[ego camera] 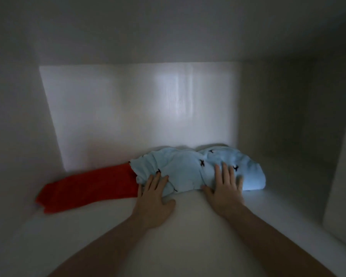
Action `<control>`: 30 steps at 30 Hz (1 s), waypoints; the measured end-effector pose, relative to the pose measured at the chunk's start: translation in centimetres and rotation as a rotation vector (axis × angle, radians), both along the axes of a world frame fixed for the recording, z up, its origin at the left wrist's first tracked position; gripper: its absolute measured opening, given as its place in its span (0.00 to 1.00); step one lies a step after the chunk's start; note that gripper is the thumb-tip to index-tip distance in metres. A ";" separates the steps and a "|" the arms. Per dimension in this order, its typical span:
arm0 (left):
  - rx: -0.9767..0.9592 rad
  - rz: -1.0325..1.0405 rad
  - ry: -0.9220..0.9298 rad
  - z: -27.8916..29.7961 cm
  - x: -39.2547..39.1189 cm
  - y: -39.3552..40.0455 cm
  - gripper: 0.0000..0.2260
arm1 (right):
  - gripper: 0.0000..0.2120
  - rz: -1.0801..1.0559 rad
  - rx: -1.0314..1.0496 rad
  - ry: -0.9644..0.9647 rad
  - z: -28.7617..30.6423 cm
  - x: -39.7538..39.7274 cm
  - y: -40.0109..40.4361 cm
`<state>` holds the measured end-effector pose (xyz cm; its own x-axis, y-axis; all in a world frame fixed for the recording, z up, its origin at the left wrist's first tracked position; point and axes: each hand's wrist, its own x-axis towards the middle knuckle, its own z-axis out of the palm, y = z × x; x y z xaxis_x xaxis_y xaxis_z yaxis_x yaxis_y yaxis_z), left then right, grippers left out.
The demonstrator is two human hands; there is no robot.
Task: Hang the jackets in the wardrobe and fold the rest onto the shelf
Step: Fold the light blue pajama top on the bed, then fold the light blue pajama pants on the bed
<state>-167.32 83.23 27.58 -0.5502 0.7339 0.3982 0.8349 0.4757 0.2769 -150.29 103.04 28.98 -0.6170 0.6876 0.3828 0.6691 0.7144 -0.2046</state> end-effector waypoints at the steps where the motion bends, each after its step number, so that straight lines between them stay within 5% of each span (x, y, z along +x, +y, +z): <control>1: 0.006 -0.005 0.003 0.0 0.1 0.0 0.38 | 0.41 -0.005 -0.045 -0.002 -0.3 0.6 -0.6; 9: 0.065 -0.171 0.204 2.3 4.9 -1.8 0.32 | 0.39 0.090 -0.307 -0.169 0.1 8.1 -8.3; 17: 0.229 -0.776 0.083 5.3 21.3 -4.3 0.30 | 0.35 0.101 -0.401 0.241 0.7 25.2 -18.1; 30: 0.001 -1.517 -0.002 0.6 55.9 -15.3 0.26 | 0.27 -0.677 -0.340 0.413 -4.9 64.5 -47.5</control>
<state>-111.44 67.97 28.21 0.7027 0.5892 0.3989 0.5194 -0.8079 0.2784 -85.83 55.55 24.12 0.1106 0.9750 0.1929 0.7537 0.0442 -0.6557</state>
